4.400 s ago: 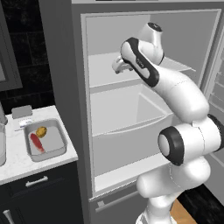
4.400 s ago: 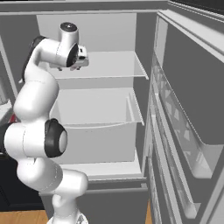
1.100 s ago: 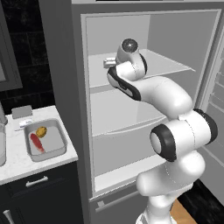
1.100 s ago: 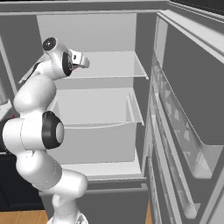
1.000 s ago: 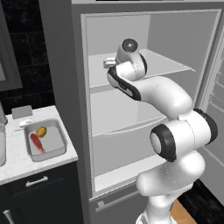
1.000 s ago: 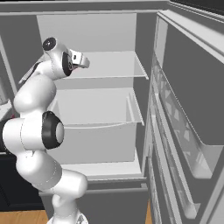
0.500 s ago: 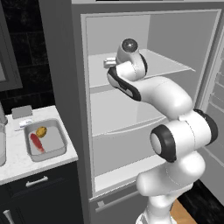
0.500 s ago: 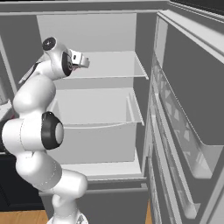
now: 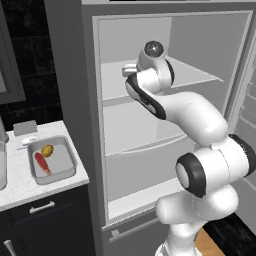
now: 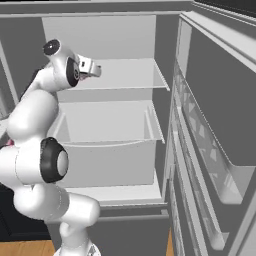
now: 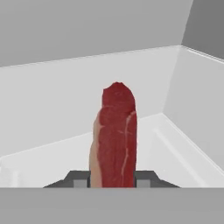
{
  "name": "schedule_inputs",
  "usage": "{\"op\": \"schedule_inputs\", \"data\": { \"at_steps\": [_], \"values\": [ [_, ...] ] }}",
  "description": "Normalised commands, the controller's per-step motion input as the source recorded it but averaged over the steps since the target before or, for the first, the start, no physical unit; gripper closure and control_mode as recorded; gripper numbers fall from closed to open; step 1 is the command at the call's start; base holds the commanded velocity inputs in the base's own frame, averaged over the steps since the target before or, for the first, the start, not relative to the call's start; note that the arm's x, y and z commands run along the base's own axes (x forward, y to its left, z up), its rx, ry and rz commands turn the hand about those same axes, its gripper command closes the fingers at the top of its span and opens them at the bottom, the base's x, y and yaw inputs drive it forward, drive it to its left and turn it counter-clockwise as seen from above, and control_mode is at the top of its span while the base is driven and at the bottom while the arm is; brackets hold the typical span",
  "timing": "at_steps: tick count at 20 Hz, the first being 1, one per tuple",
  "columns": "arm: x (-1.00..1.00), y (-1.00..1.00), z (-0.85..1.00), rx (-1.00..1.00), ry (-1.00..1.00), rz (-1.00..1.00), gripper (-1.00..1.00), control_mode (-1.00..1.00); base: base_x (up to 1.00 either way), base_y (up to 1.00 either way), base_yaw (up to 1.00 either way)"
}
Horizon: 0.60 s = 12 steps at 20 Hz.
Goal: Place one squash and one steak in each tupperware on the nearby counter, to pack two identical lunches.
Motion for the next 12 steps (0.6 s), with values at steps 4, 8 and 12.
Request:
{"op": "schedule_inputs", "data": {
  "at_steps": [4, 8, 12],
  "values": [
    [-1.00, -0.38, 0.78, 0.02, 0.00, 0.00, 1.00, -1.00, 0.00, 0.00, 0.00],
    [-1.00, -0.36, 0.70, 0.00, 0.00, 0.01, 1.00, -1.00, 0.00, 0.00, 0.00],
    [-1.00, -0.33, 0.17, 0.00, 0.00, 0.05, 1.00, -1.00, 0.00, 0.00, 0.00]
  ]
}}
